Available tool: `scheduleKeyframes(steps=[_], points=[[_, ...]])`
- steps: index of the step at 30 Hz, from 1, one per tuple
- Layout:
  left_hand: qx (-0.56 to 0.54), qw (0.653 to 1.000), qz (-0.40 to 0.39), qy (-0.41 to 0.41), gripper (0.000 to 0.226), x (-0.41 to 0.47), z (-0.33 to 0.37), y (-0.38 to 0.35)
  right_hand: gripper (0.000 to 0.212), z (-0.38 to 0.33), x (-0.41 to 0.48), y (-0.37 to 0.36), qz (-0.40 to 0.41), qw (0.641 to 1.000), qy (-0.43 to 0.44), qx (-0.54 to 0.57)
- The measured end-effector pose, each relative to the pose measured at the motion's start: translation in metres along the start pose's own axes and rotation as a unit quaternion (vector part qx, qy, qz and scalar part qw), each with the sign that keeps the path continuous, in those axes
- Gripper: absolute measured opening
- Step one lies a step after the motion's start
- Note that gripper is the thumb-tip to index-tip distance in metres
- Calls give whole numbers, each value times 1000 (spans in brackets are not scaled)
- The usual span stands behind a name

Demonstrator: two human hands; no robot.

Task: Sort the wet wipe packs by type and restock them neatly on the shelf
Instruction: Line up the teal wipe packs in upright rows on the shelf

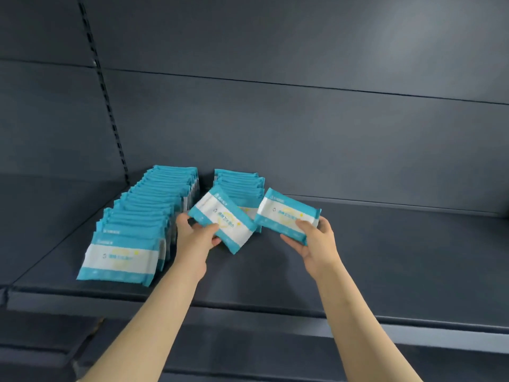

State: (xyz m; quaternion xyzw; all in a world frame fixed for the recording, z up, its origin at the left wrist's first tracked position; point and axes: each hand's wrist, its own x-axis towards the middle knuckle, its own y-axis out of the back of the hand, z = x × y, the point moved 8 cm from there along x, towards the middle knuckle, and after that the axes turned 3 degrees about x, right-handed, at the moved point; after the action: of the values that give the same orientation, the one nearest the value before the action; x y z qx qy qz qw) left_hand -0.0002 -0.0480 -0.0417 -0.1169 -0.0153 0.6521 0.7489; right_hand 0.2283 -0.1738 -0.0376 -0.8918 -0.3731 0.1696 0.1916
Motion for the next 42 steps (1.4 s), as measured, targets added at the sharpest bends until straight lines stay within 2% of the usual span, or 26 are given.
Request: scheduleKeyframes(steps=[2, 4, 6, 9, 11, 17, 20, 25, 29, 31, 38, 42], points=[[-12, 1000, -28, 8, 53, 5, -5, -7, 31, 2, 5, -2, -11, 1000, -2, 1], [17, 999, -44, -2, 45, 8, -9, -11, 32, 7, 8, -4, -25, 1000, -4, -15], [127, 990, -22, -50, 34, 14, -8, -7, 28, 12, 10, -7, -37, 998, -4, -45], [317, 939, 22, -131, 30, 23, 0, -2, 24, 20, 10, -12, -47, 995, 7, -93], [359, 922, 30, -144, 32, 31, 1, -1, 24, 26, 10, -15, -42, 991, 15, -123], [313, 941, -20, -131, 9, 52, 0, 5, 27, 31, 12, -34, -2, 959, 89, -268], [287, 951, -42, -105, 19, 51, -2, 9, 26, 35, 13, -49, 8, 936, 124, -328], [253, 954, -39, -157, 36, 45, 11, 4, 36, 38, 15, -68, 26, 913, 176, -368], [280, 936, -74, -199, 66, 49, 11, -1, 46, 36, 13, -72, 32, 895, 208, -393], [294, 931, -78, -202, 73, 54, 8, -2, 48, 35, 14, -71, 39, 886, 213, -411], [307, 925, -77, -209, 60, 54, 12, -1, 48, 38, 18, -72, 31, 893, 203, -400], [353, 909, -72, -210, 58, 54, 12, -4, 39, 40, 21, -68, 19, 903, 173, -393]])
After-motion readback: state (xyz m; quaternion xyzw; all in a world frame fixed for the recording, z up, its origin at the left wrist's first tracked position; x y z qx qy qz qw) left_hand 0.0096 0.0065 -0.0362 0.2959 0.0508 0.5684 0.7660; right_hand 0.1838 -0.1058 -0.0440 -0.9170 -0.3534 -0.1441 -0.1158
